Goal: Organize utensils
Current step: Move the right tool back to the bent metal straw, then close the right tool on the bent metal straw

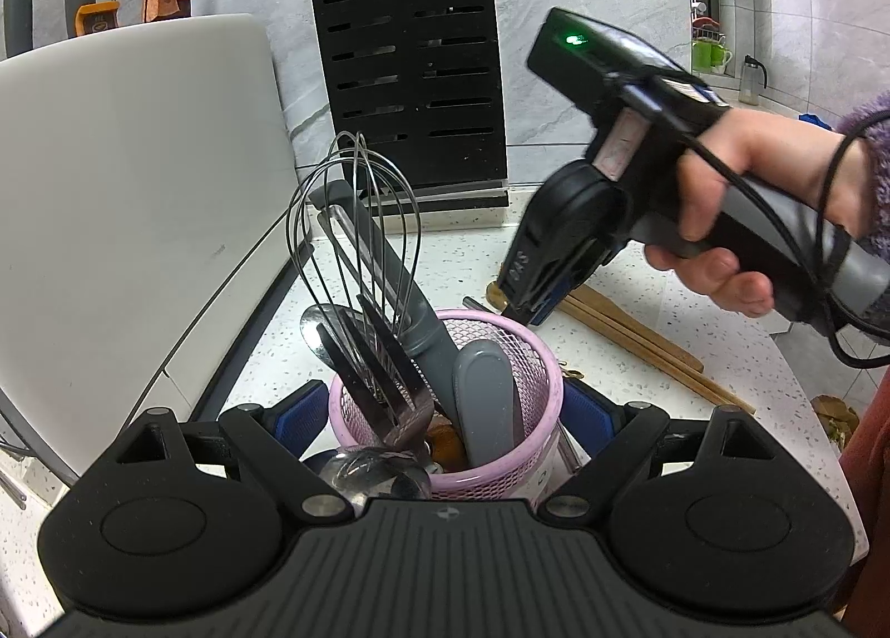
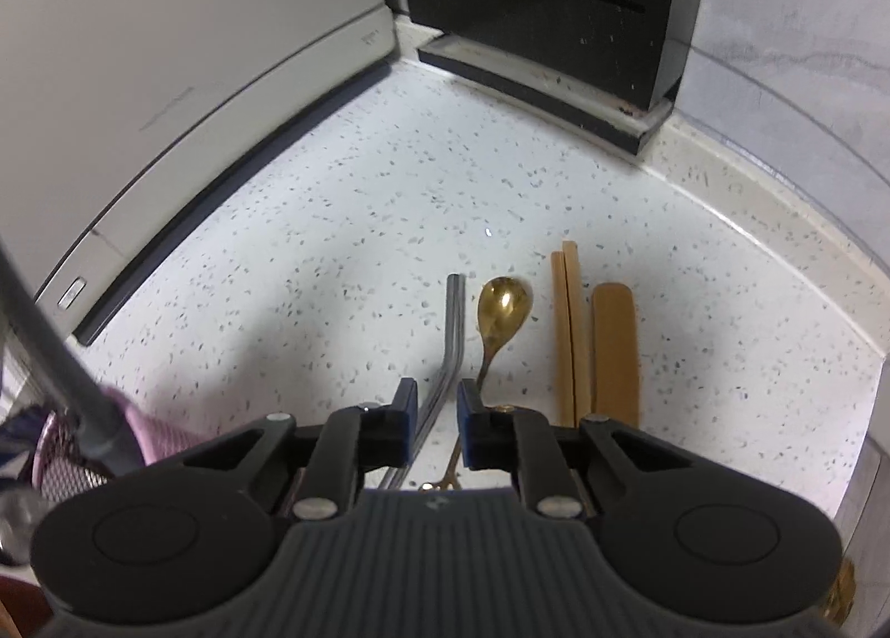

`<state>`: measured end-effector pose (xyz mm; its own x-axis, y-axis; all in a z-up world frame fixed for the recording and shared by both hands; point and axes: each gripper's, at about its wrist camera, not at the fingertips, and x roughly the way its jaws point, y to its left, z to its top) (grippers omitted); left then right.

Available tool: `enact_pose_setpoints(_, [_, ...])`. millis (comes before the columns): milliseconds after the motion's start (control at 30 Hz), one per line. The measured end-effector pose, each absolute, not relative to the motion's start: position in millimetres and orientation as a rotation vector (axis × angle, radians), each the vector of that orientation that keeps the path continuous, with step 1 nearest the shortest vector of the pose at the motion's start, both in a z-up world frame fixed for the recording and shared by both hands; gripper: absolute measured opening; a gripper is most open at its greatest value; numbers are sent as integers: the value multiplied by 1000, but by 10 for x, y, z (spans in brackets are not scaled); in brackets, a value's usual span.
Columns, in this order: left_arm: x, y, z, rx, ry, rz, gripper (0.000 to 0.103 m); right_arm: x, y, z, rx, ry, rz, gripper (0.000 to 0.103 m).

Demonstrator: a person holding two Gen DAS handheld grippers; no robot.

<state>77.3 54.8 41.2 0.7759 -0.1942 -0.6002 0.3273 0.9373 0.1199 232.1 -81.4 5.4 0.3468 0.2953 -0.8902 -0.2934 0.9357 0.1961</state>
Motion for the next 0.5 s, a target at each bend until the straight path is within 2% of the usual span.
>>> enact_pose_setpoints(300, [772, 547, 413, 224, 622, -286, 103, 2542, -675, -68, 15, 1304, 319, 11])
enact_pose_setpoints(500, [765, 545, 409, 231, 619, -288, 103, 2590, -473, -61, -88, 1336, 287, 10])
